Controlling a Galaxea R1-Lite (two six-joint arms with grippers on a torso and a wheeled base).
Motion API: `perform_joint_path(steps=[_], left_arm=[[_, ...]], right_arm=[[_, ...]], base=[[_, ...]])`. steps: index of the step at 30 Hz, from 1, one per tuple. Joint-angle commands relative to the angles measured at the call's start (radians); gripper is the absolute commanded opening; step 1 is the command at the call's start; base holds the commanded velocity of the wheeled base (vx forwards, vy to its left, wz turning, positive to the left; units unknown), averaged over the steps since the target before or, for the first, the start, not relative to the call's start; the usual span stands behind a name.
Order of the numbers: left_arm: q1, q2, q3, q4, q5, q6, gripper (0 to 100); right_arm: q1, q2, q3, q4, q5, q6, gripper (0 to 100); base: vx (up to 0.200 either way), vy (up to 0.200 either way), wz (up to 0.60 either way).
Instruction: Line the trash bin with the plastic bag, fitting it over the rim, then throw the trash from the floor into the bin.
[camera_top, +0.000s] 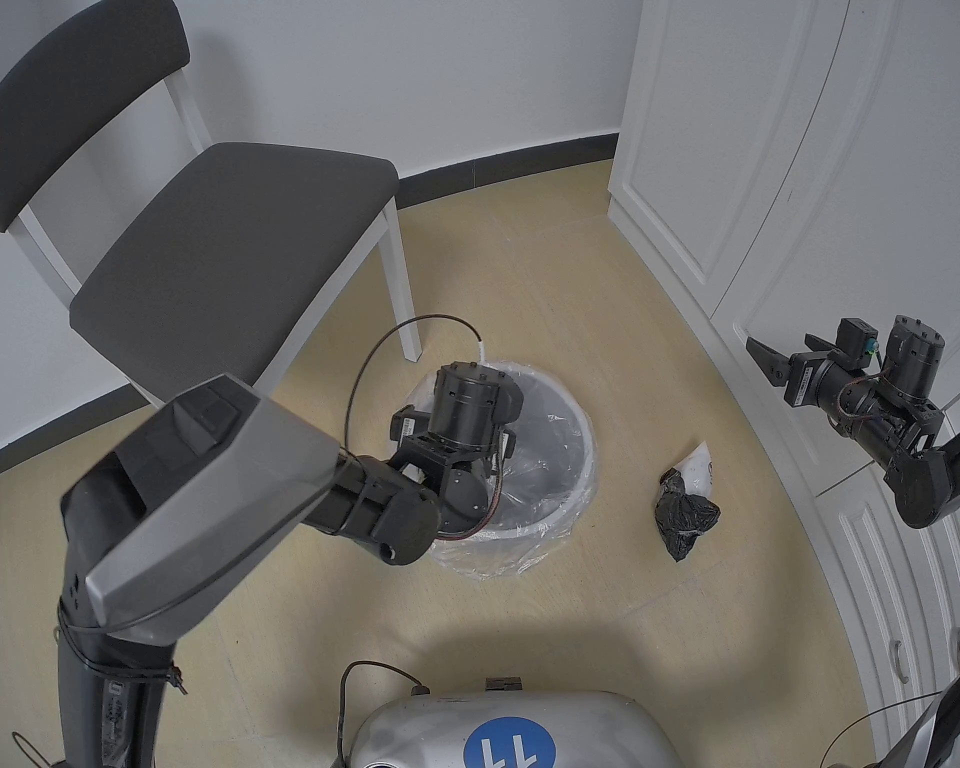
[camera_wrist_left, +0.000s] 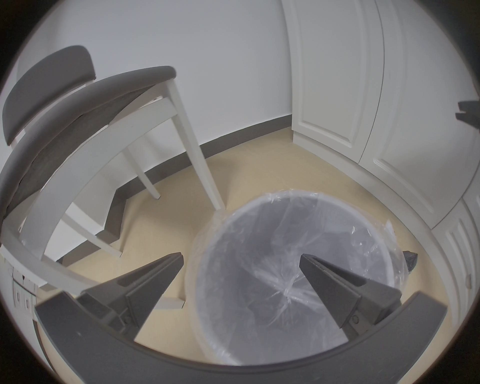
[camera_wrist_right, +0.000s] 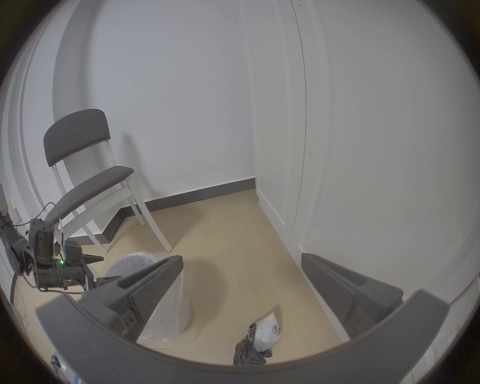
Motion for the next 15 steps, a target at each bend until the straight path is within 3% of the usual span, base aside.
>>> perform_joint_path(steps=[1, 7, 13, 14, 15], left_arm=[[0.032, -0.155, 0.178, -0.034, -0.006, -0.069, 100], [0.072, -0.232, 0.412, -0.244, -0.002, -0.063, 100], [0.114, -0.256, 0.550, -0.351, -0.005, -0.061, 100], [0.135, -0.258, 0.599, -0.405, -0.008, -0.061, 100], [0.141, -0.258, 0.612, -0.423, -0.008, -0.061, 100]], right_arm=[[0.009, 0.029, -0.008, 0.004, 0.000, 0.003, 100], [0.029, 0.155, -0.034, -0.008, -0.011, 0.001, 100], [0.073, 0.258, -0.079, -0.010, -0.036, 0.010, 100], [0.109, 0.335, -0.122, -0.011, -0.108, 0.018, 100], [0.122, 0.358, -0.135, -0.011, -0.131, 0.024, 100]], base=[[0.000, 0.000, 0.00], [0.000, 0.000, 0.00], [0.000, 0.000, 0.00], [0.000, 0.000, 0.00], [0.000, 0.000, 0.00]])
